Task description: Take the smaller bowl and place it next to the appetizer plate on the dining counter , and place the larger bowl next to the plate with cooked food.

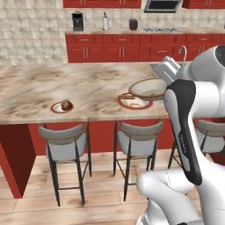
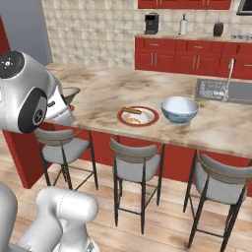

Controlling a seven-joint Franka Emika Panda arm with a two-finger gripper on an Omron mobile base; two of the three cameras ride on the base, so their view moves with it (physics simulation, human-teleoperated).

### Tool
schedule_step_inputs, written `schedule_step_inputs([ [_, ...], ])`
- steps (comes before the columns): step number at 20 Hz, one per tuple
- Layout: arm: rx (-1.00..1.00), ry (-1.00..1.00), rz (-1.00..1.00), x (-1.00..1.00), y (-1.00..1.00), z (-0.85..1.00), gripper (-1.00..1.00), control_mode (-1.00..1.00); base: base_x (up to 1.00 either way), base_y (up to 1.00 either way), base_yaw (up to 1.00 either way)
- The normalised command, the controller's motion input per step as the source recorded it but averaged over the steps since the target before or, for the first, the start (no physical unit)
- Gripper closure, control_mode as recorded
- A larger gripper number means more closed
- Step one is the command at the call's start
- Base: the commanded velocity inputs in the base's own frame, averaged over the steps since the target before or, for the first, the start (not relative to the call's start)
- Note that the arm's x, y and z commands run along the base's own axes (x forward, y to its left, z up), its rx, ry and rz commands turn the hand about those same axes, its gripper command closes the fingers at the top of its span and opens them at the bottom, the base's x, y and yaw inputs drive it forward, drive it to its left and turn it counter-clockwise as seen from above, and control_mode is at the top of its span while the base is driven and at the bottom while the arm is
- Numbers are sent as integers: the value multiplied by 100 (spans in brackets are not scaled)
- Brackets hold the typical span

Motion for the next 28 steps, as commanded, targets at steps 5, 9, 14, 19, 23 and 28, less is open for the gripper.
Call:
schedule_step_inputs([
  [5,0,0,0,0,0,0,100,100,79,100,-4],
  [9,0,0,0,0,0,0,100,100,84,100,-4],
  [14,0,0,0,0,0,0,100,100,91,53,-7],
  [19,0,0,0,0,0,0,100,100,82,11,-8],
  [23,0,0,0,0,0,0,100,100,41,11,-10],
  [28,0,0,-11,6,-6,-36,100,-100,0,0,0],
])
